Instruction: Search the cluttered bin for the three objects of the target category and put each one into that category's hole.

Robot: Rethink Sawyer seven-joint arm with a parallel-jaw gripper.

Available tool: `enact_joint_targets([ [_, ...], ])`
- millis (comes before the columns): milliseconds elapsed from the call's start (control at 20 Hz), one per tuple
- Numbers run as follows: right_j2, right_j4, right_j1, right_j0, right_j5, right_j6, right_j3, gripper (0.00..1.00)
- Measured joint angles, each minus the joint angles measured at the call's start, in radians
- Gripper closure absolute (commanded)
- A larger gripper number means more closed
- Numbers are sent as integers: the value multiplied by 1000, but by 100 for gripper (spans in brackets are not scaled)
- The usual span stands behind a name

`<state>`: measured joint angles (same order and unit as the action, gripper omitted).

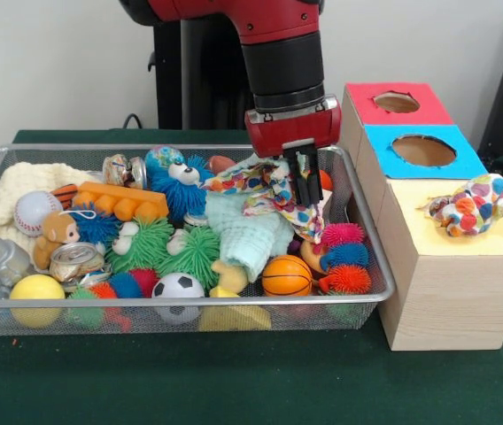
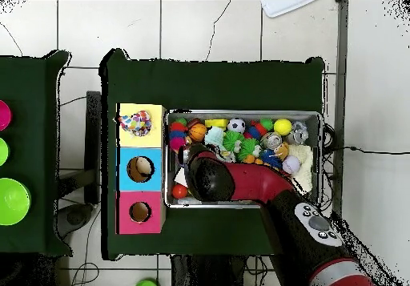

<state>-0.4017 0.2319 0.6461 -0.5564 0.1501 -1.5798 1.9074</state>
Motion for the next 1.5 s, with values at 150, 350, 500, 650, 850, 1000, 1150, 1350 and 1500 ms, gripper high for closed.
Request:
enact_joint_targets([
  [150, -5, -7, 6, 0, 0, 0, 1, 100],
  [350, -7, -14, 6, 1, 0, 0, 2, 100],
  [500, -11, -23, 10, 0, 0, 0, 7, 100],
  [650, -25, -46, 29, -4, 8, 0, 30, 100],
  [850, -58, -91, 79, -15, 35, 0, 79, 100],
  [1000, -73, -115, 109, -16, 57, 0, 102, 100],
  [1150, -88, -150, 158, -16, 93, 0, 131, 100],
  [1350, -102, -199, 224, -16, 149, 0, 160, 100],
  [1500, -106, -236, 267, -13, 188, 0, 176, 100],
])
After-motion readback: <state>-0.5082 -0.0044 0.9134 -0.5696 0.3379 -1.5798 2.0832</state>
